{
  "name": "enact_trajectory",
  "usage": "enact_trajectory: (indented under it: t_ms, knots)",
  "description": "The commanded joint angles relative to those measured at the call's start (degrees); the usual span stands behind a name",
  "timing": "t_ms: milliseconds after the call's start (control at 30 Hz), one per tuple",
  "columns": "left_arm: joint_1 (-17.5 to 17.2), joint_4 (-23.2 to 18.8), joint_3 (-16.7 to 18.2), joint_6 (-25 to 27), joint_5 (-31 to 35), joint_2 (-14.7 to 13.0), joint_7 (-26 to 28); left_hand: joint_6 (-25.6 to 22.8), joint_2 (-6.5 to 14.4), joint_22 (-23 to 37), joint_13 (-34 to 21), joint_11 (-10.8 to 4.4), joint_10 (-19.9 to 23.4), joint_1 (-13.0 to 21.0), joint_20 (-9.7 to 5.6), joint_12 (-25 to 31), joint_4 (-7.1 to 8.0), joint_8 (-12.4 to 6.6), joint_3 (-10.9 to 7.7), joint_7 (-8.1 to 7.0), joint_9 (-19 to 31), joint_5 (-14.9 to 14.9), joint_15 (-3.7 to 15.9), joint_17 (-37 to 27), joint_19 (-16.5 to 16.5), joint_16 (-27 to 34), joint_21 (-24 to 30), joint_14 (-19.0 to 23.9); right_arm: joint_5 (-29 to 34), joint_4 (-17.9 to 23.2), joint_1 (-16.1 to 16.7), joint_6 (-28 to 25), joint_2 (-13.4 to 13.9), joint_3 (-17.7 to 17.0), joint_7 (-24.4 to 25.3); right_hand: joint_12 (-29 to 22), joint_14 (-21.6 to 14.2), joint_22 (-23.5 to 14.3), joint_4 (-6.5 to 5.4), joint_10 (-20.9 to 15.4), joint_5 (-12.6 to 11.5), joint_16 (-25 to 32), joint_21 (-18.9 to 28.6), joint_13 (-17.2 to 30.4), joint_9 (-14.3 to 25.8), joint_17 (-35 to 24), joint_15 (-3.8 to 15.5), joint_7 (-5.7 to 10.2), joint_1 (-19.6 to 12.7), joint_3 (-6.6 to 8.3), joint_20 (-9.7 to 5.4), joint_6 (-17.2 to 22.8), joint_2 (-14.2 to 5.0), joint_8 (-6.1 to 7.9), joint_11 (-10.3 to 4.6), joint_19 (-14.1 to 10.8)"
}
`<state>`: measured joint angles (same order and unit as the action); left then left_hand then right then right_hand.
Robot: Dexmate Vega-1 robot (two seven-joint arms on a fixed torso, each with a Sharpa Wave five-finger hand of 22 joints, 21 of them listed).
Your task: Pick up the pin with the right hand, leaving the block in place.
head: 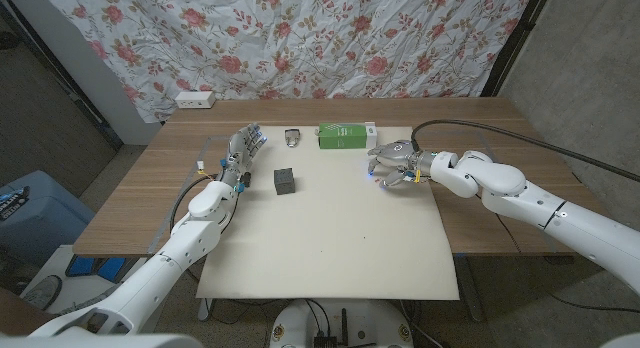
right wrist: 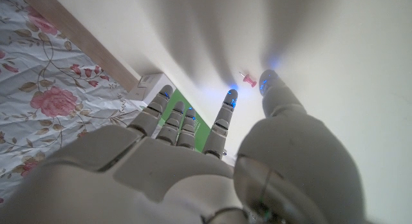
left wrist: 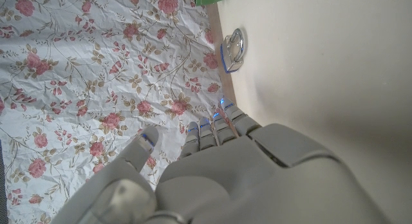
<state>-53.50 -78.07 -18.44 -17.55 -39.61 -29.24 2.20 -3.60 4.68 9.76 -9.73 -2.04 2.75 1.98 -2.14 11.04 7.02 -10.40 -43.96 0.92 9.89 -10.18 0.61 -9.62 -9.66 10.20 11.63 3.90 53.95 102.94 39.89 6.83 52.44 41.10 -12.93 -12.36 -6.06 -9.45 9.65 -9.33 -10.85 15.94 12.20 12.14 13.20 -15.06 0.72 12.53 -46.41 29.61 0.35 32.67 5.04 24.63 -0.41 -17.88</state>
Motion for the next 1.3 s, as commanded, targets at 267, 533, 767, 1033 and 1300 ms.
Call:
enact_trajectory:
  t_ms: [267, 533, 767, 1033, 1300]
  knots:
    - [-0.28, -0.78, -0.16, 0.64, -0.03, -0.12, 0.27, -0.46, 4.34, 0.06, -0.33, 0.09, 0.4, -0.62, 0.04, -0.1, -0.03, -0.07, -0.43, -0.21, 0.17, -0.26, 0.1, -0.13, -0.61, 0.02, -0.32, 0.52, 1.03, -2.19, 0.1, 1.67, 0.09, 0.34, 5.58, -0.67, -1.83, -0.28, -0.02, -1.54, -0.61, 1.13, -0.17, 0.2, 0.58, -0.44, 1.47, -0.04, -1.64, -0.95, -0.79, 3.81, -0.12, 2.26, -1.79, -1.94]
    - [-0.24, -0.77, -0.32, 0.85, -0.06, -0.04, 0.23, -0.55, 4.33, 0.06, -0.33, 0.15, 0.42, -0.64, 0.1, -0.11, -0.01, -0.1, -0.44, -0.23, 0.18, -0.25, 0.1, -0.14, -0.66, 0.01, -0.33, 0.54, 0.23, -3.9, 0.15, 3.37, 0.14, 0.35, 8.88, -0.97, -3.0, -0.27, 0.31, -3.05, -1.06, 1.68, -0.2, 0.25, 0.95, -0.62, 2.42, -0.03, -3.59, -1.12, -1.34, 7.08, -0.38, 4.06, -2.05, -3.1]
    - [-0.09, -0.37, -0.46, 0.83, -0.03, 0.18, 0.2, -0.57, 4.34, 0.06, -0.33, 0.22, 0.48, -0.65, 0.1, -0.1, 0.01, -0.1, -0.47, -0.17, 0.18, -0.25, 0.12, -0.14, -0.71, 0.0, -0.34, 0.55, 0.4, -4.94, -0.16, 3.93, -0.1, 0.8, 9.75, -0.98, -3.24, -0.27, 0.3, -3.52, -1.16, 1.87, -0.32, 0.27, 1.19, -0.78, 2.55, -0.03, -4.45, -1.3, -1.44, 8.86, -0.53, 5.05, -2.04, -3.41]
    - [0.19, 0.02, -0.74, 1.24, -0.18, 0.42, 0.0, -0.61, 4.35, 0.07, -0.33, 0.26, 0.51, -0.65, 0.16, -0.1, 0.01, -0.1, -0.5, -0.08, 0.18, -0.25, 0.14, -0.14, -0.75, 0.0, -0.35, 0.6, 0.36, -6.02, -0.33, 4.21, -0.64, 1.05, 11.71, -1.06, -3.52, -0.28, 0.2, -4.23, -1.24, 2.11, -0.43, 0.28, 1.51, -1.02, 2.91, 0.01, -5.3, -1.55, -1.73, 10.99, -0.73, 6.27, -2.27, -3.76]
    - [0.55, 0.51, -0.95, 1.32, -0.02, 0.55, -0.1, -0.66, 4.34, 0.07, -0.33, 0.34, 0.54, -0.66, 0.21, -0.1, 0.02, -0.11, -0.52, -0.15, 0.18, -0.25, 0.13, -0.15, -0.78, -0.02, -0.37, 0.57, 0.58, -7.26, -0.21, 4.53, -0.94, 1.25, 15.1, -1.52, -4.89, -0.28, 0.11, -6.2, -1.23, 2.9, -0.4, 0.33, 2.16, -1.41, 3.8, 0.06, -6.4, -2.15, -2.11, 14.06, -0.86, 8.2, -2.69, -4.81]
